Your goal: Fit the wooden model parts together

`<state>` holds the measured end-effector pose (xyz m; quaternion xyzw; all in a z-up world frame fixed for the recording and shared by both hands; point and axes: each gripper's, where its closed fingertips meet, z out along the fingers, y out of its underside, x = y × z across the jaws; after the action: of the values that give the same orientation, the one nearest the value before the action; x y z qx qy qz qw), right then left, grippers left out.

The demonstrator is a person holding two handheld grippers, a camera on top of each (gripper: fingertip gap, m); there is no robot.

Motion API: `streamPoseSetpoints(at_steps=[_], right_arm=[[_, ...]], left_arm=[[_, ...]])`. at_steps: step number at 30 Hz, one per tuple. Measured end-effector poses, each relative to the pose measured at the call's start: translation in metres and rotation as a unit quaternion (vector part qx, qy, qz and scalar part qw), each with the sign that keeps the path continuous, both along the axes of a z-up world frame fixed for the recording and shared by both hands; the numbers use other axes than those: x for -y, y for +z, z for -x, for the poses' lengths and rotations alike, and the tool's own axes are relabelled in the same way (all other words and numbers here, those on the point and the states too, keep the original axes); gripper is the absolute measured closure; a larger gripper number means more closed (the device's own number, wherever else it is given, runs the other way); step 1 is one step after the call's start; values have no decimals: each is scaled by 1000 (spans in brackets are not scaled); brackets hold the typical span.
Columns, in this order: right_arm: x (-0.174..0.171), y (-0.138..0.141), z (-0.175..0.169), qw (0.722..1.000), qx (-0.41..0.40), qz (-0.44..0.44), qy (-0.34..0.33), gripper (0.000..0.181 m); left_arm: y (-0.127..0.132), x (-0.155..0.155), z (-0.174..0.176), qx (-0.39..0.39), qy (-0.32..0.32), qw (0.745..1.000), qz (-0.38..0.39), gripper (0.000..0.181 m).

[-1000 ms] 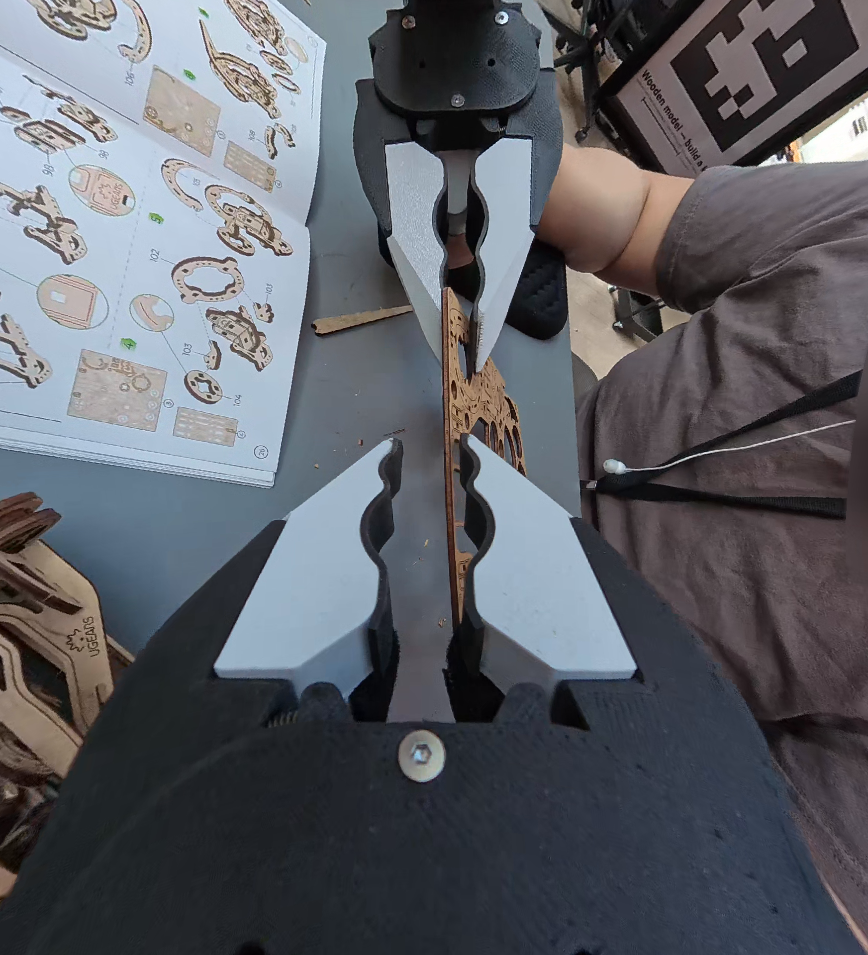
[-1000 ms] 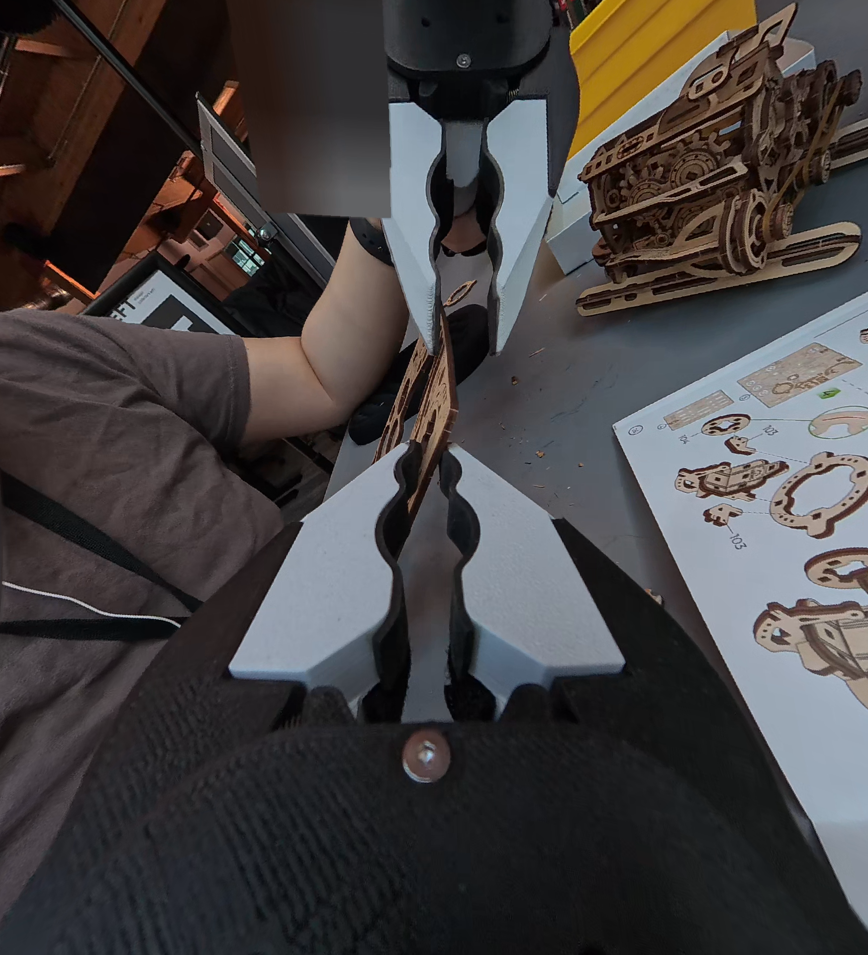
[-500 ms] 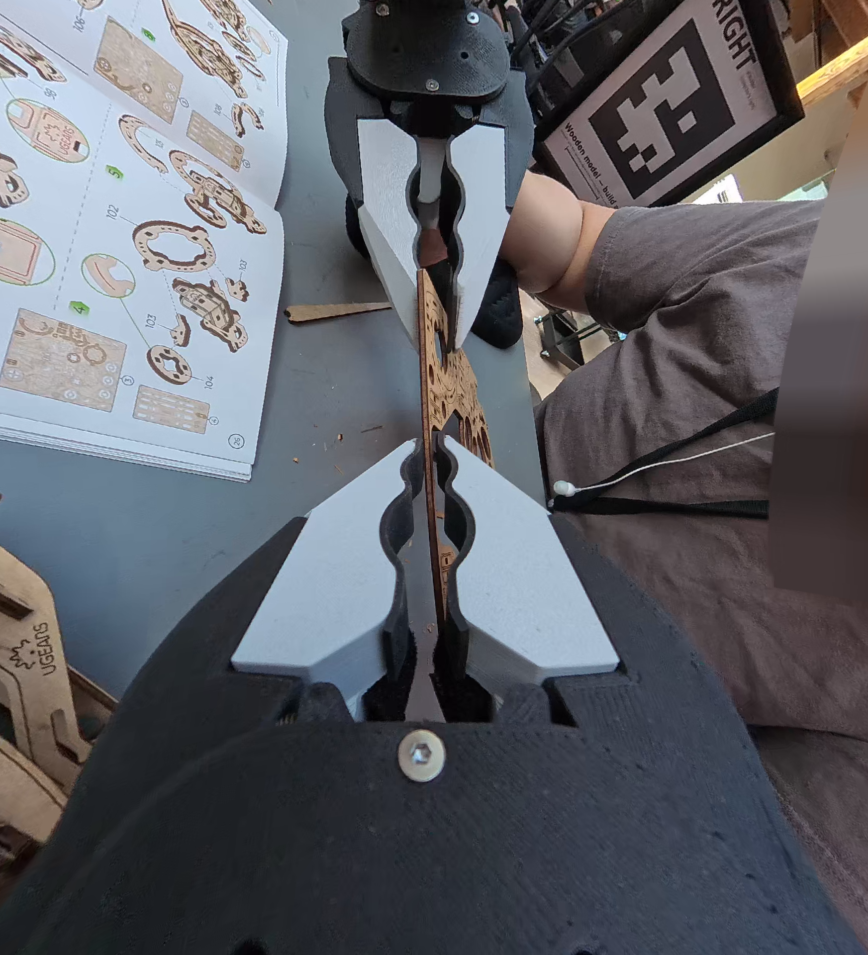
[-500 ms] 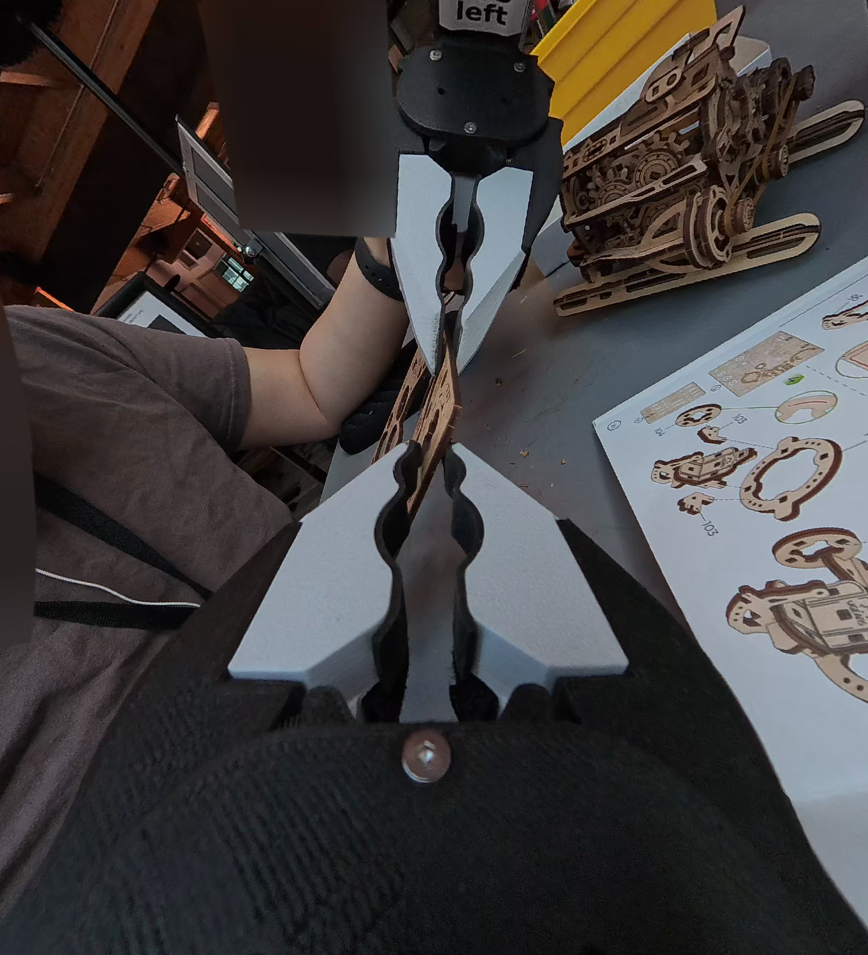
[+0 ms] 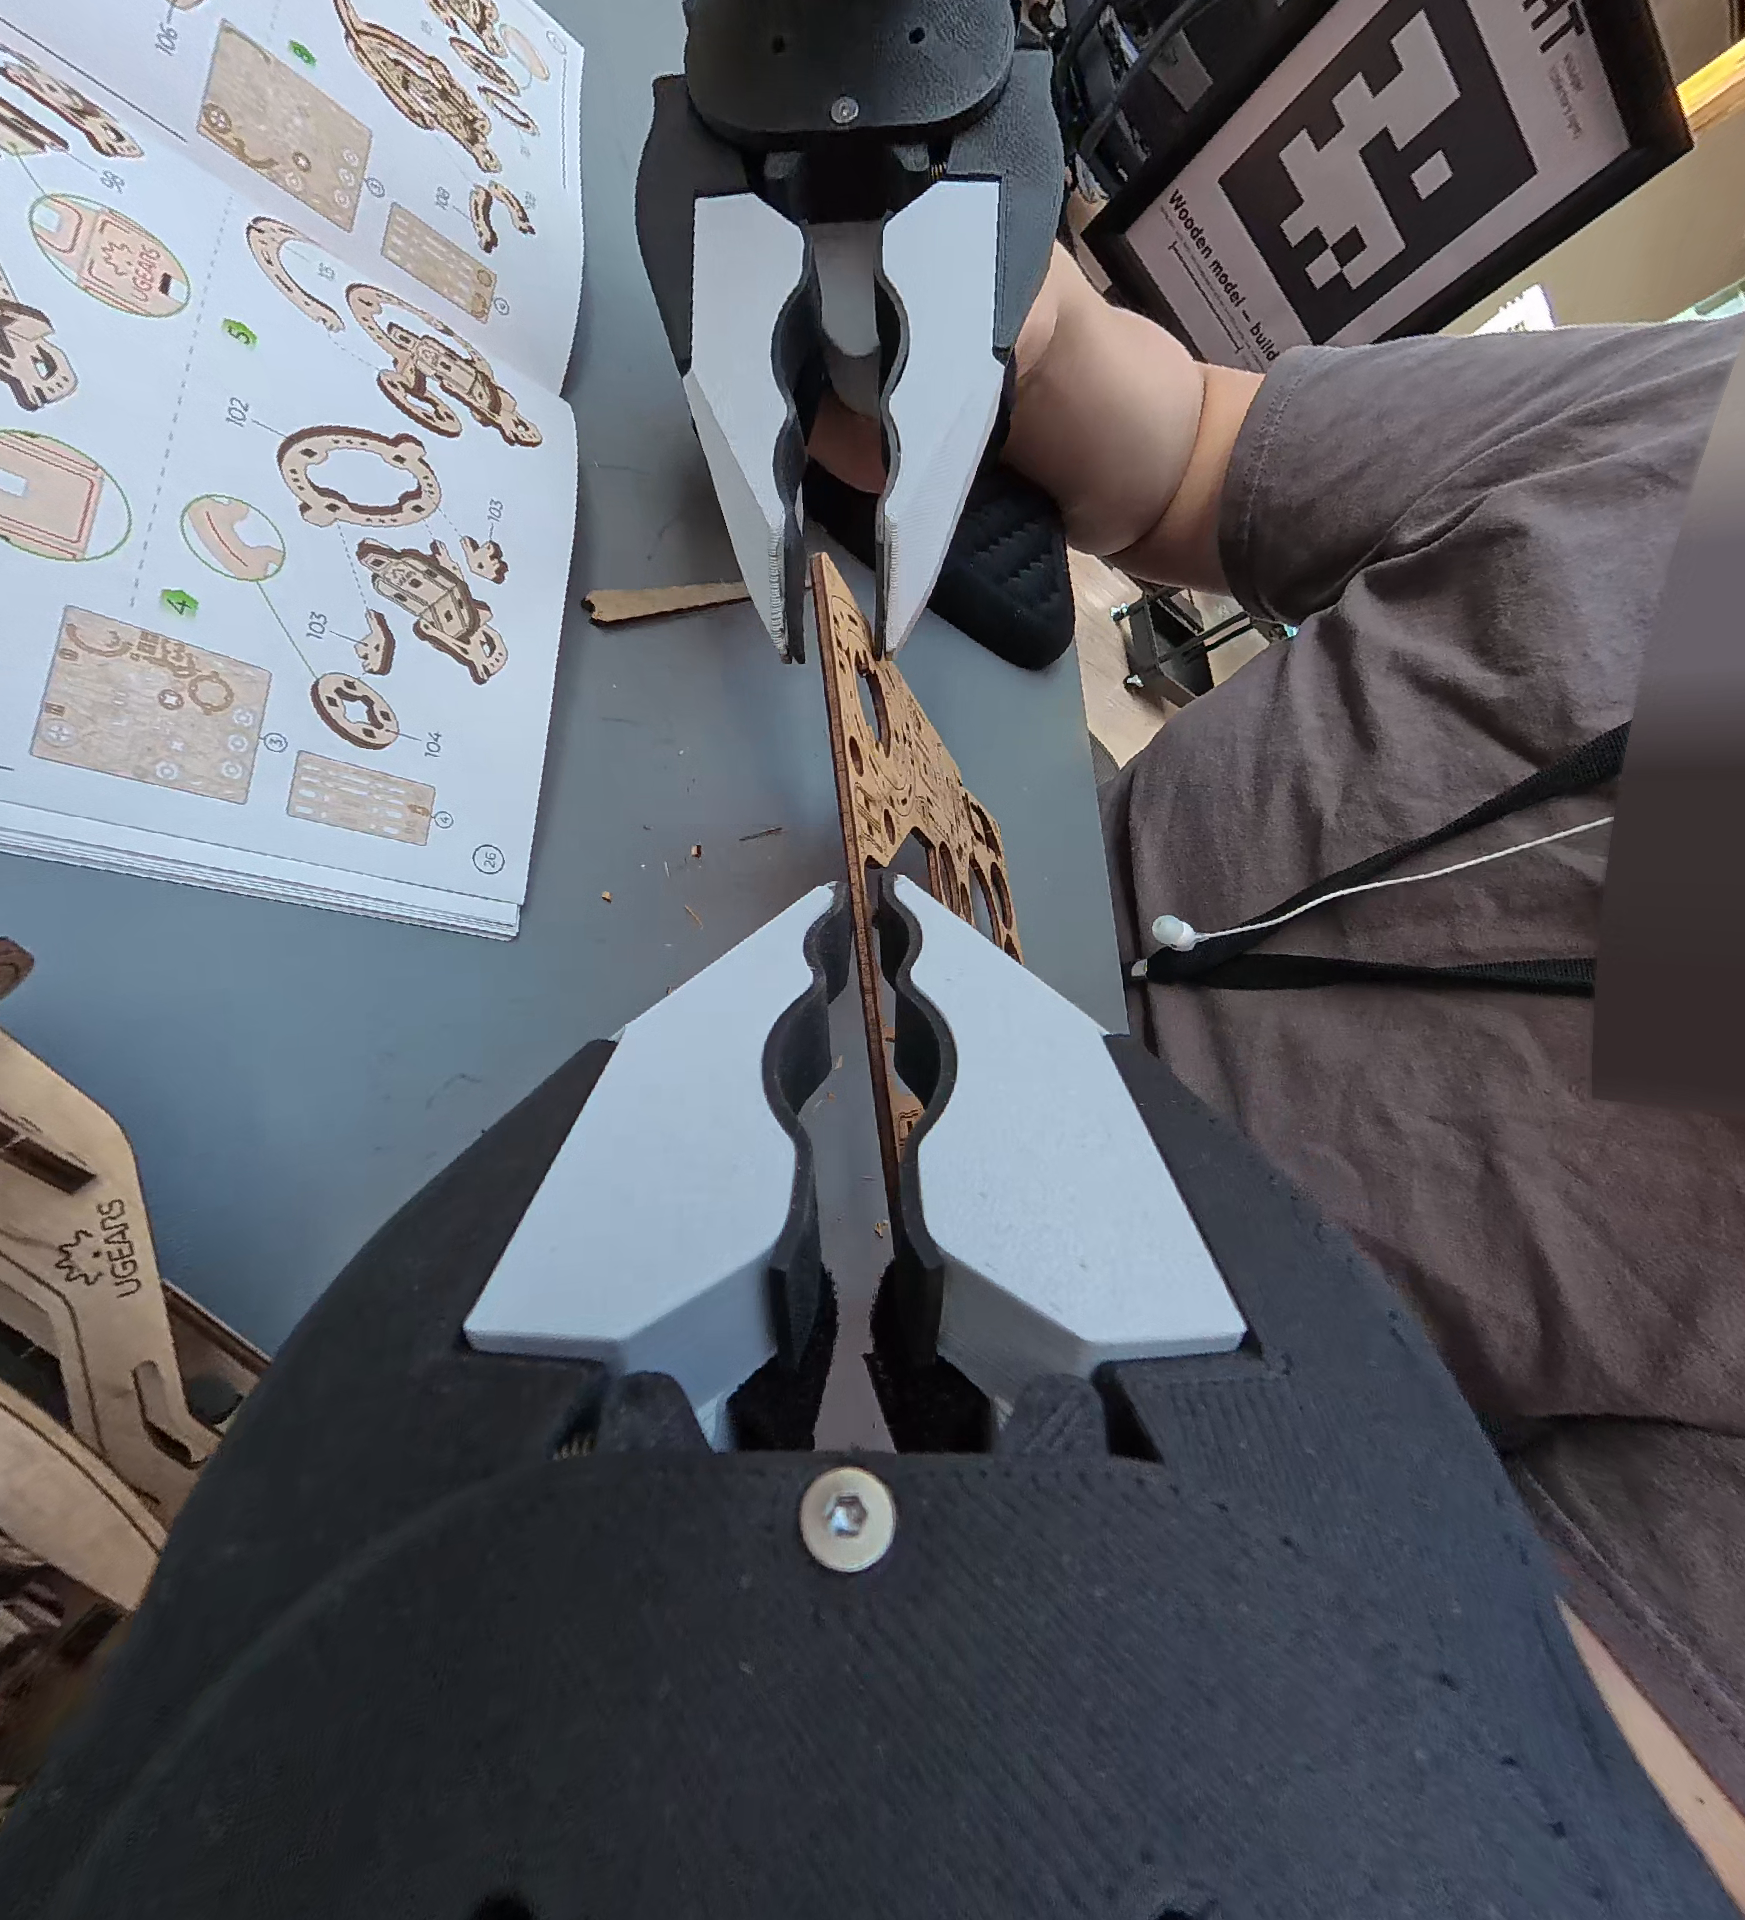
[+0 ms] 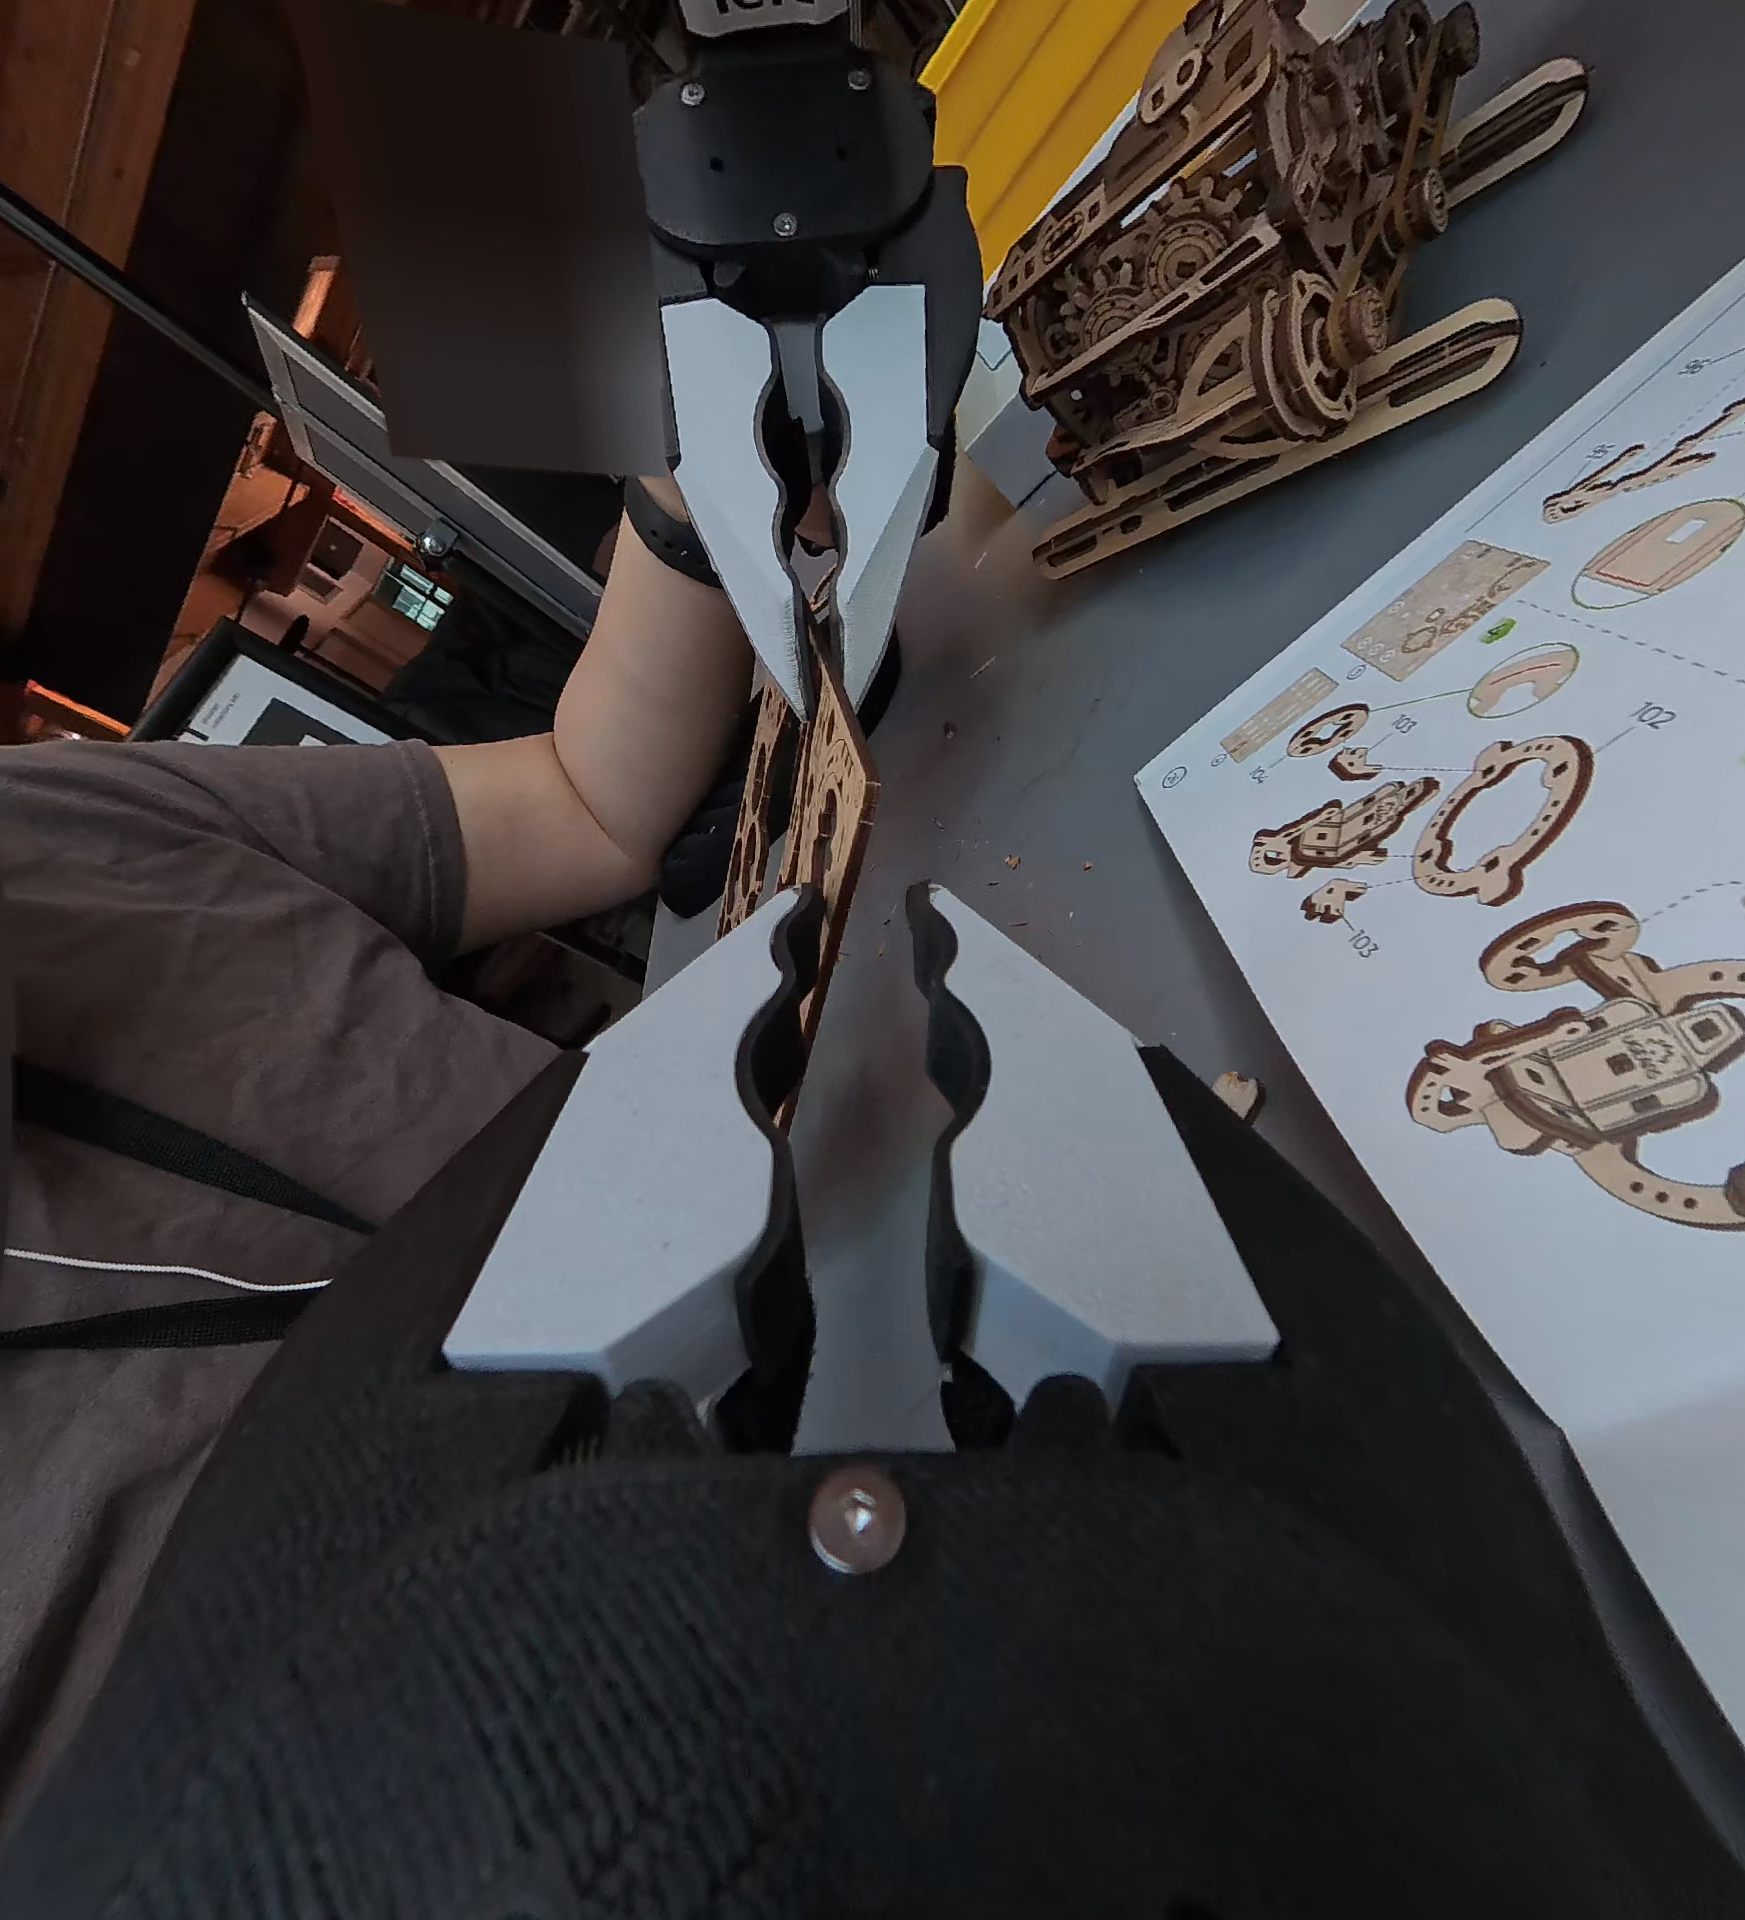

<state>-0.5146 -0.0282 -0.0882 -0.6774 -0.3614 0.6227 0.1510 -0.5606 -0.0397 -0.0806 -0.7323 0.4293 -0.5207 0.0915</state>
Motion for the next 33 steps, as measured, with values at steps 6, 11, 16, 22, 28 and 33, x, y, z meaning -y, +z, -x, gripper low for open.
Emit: streamPoseSetpoints(at_steps=[6, 11, 16, 22, 28, 33], right_arm=[[4, -4, 0, 1000, 15, 19, 7, 158], [11, -5, 1, 999, 17, 14, 25, 165], [14, 2, 0, 999, -8, 31, 42, 179], [13, 4, -1, 999, -17, 24, 44, 179], [12, 4, -1, 999, -19, 22, 42, 179], [11, 5, -1, 999, -21, 16, 40, 179]], left_arm=[[1, 1, -1, 5, -2, 1000, 3, 179], [2, 1, -2, 6, -3, 1000, 3, 179], [1, 1, -2, 6, -3, 1000, 4, 178], [4, 1, -2, 6, -6, 1000, -14, 175], [9, -7, 6, 16, 16, 1000, -7, 169], [9, -8, 14, 2, 19, 999, -25, 168]])
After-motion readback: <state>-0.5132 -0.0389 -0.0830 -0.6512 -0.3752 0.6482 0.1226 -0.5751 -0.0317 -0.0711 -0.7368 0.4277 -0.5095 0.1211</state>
